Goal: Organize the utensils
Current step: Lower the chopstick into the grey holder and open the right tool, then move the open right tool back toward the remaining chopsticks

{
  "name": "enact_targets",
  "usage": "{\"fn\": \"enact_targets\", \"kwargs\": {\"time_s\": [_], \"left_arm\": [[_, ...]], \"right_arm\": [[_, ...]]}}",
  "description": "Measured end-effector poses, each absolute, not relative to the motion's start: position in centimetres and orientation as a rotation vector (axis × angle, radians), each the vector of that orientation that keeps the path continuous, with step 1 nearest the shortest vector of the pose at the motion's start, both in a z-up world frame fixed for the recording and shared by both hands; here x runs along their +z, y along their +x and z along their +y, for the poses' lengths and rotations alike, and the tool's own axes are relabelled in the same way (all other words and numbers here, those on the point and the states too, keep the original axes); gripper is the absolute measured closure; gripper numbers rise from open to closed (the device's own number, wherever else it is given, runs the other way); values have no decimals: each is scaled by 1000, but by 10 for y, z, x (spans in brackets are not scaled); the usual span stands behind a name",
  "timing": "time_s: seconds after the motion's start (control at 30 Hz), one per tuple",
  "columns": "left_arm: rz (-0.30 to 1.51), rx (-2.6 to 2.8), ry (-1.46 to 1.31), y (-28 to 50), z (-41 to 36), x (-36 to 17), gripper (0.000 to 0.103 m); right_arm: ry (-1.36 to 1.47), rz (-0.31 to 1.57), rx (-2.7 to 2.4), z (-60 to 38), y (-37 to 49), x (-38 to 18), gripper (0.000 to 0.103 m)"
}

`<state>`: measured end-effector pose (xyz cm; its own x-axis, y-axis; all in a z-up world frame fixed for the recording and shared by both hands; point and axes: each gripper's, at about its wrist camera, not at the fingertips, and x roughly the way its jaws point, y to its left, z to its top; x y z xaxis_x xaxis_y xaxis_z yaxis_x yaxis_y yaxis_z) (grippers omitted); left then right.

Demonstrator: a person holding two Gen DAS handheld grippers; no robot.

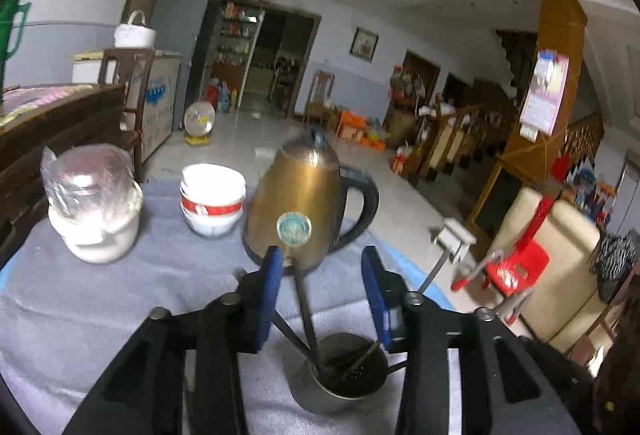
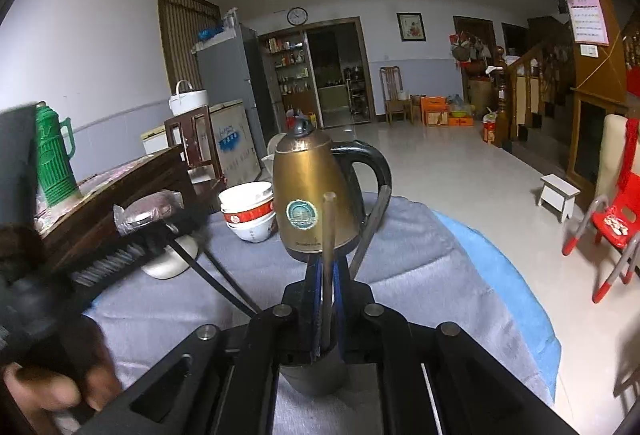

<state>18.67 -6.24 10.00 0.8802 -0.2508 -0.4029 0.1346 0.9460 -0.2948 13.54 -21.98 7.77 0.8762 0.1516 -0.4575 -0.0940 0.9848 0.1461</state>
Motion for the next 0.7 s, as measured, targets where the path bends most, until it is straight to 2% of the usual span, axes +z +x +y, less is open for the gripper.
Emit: {"fn": "enact_targets", "kwargs": {"time_s": [0.07,0.1,0.13,0.17,0.2,0.3,0.37,0.7], "left_arm": [[410,-194,-282,172,-49,117,51],[390,-189,-294,164,-43,123,45],[367,-182,-306,156,-36,129,42],[342,-170,-314,145,-28,135,35],[318,-156,-313,133,-20,140,29],[292,-86,-288,101,5,141,19],[299,-41,-285,82,22,129,17],[688,169,-231,40,68,-11,16]], "right_arm": [[137,466,107,-226,126,86,82],[140,457,99,-228,122,89,69],[145,442,84,-232,115,94,46],[152,419,76,-235,107,98,36],[155,400,69,-237,99,102,31],[160,382,78,-240,73,110,31],[159,386,89,-238,54,106,31],[44,751,207,-186,17,-6,31]]}}
